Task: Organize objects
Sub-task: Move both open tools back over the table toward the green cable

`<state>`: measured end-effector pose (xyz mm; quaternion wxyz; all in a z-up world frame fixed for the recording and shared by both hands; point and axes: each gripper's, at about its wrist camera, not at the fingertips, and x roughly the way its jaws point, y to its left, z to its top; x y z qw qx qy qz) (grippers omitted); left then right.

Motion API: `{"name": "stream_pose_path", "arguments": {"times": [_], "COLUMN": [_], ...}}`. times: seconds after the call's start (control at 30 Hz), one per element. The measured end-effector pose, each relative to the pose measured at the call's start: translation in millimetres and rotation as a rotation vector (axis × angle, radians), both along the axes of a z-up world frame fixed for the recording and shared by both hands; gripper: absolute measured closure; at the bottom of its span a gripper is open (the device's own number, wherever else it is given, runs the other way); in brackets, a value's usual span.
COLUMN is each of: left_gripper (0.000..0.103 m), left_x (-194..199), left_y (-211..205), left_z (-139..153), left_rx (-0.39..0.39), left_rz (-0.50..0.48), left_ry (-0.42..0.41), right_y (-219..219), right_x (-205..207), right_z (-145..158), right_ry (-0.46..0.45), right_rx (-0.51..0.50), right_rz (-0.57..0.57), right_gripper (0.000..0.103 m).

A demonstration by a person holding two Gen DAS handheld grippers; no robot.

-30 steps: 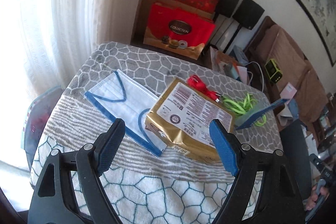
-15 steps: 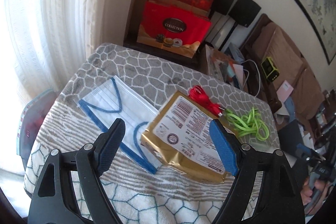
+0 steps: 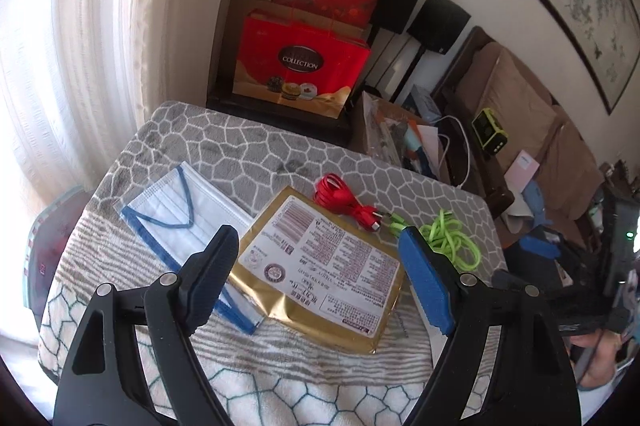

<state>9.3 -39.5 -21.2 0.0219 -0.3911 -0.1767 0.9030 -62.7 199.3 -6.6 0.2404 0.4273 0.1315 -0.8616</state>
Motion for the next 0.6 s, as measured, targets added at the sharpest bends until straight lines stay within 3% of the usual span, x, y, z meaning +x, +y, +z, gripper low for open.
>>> {"name": "stream_pose_path", "arguments": {"times": [0.13,0.23,0.37,0.47,0.53,0.57,0.6], "left_gripper": [0.023,0.023,0.023,0.023,0.023,0.023,0.023], "left_x": [6,8,4,-5,-12,-17,-20], "left_y": [-9,-15,-15,-13,-12,-10,-9], "left_z": [3,5,10,11,9,8,7], "left_rx": [0.015,0.027,-0.003,-0.042,-0.055,-0.058,-0.062], "left_rz": [0.028,0.045,0.043,0.040,0.037,0.033,0.030], "left_ry": [0.007,0.005,0.006,-0.002,-0.012,-0.016,-0.019], "right_y": [-35,-45,-39,-28,-21,-17,-15], "right_x": [-17,-34,-59,-72,-73,-71,-68], "right_z": [-16,-29,-55,-83,-93,-94,-93], "right_ry": [0.019,0.030,-0.026,-0.139,-0.159,-0.146,-0.130], "right_rx": [0.085,0.110,0.075,0.013,-0.023,-0.036,-0.044], "right_rz": [0.085,0.058,-0.014,-0.054,-0.081,-0.088,-0.097], "right_gripper": [0.001,0.001,0.000,0.000,0.001,0.004,0.014]}}
